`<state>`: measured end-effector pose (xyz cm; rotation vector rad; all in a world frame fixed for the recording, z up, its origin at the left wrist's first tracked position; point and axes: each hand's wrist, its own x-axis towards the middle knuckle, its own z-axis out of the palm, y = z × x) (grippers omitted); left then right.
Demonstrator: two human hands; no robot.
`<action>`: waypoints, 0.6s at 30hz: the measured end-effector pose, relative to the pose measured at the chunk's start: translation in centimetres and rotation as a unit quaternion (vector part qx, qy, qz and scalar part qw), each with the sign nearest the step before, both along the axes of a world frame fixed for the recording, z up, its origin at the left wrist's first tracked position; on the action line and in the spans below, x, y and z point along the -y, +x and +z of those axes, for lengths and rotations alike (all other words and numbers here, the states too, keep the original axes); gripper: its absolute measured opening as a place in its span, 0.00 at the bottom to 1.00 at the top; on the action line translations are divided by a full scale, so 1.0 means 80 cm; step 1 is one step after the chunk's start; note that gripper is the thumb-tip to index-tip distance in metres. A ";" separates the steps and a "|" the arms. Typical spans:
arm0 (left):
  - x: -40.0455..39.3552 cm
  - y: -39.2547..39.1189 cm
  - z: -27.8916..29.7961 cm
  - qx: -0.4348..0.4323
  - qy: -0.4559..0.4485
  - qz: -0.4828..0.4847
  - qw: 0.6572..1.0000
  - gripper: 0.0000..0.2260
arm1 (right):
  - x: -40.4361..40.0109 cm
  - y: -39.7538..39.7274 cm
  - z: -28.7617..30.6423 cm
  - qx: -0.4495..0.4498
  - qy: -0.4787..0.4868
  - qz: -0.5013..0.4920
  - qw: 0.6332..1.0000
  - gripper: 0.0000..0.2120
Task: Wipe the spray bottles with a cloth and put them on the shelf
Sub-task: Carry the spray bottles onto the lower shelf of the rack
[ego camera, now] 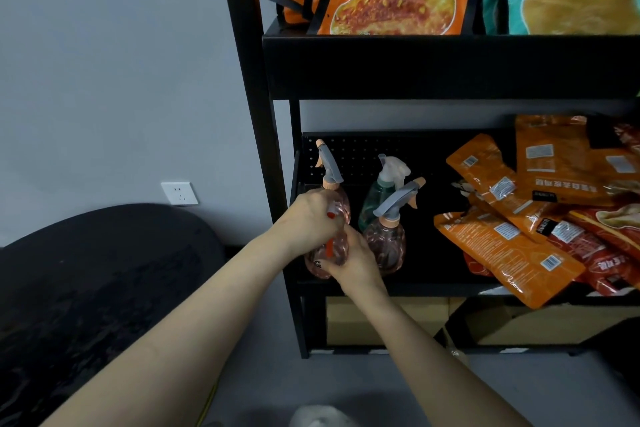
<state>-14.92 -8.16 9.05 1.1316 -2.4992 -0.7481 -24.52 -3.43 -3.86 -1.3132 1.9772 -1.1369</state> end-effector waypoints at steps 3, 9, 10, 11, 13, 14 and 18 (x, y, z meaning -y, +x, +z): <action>0.001 0.003 -0.001 0.002 -0.006 -0.003 1.000 0.14 | 0.001 -0.001 -0.001 -0.008 -0.005 -0.010 1.000 0.35; 0.000 0.005 -0.009 0.013 -0.022 -0.011 1.000 0.10 | 0.001 0.002 -0.004 -0.007 -0.012 -0.020 1.000 0.35; 0.000 0.005 -0.009 0.017 -0.027 -0.014 0.999 0.12 | 0.001 0.002 -0.004 -0.002 -0.012 -0.022 1.000 0.35; -0.001 0.005 -0.009 0.020 -0.031 -0.018 0.999 0.14 | 0.001 0.002 -0.004 0.001 -0.015 -0.022 1.000 0.35; -0.003 0.005 -0.010 0.017 -0.031 -0.021 0.999 0.18 | 0.002 0.003 -0.005 0.002 -0.019 -0.018 1.000 0.36; -0.004 0.005 -0.009 0.015 -0.028 -0.022 0.999 0.20 | 0.002 0.003 -0.006 0.002 -0.020 -0.014 1.000 0.36; -0.005 0.003 -0.008 0.014 -0.042 -0.017 0.999 0.26 | -0.015 -0.002 0.000 -0.010 -0.033 0.002 0.999 0.35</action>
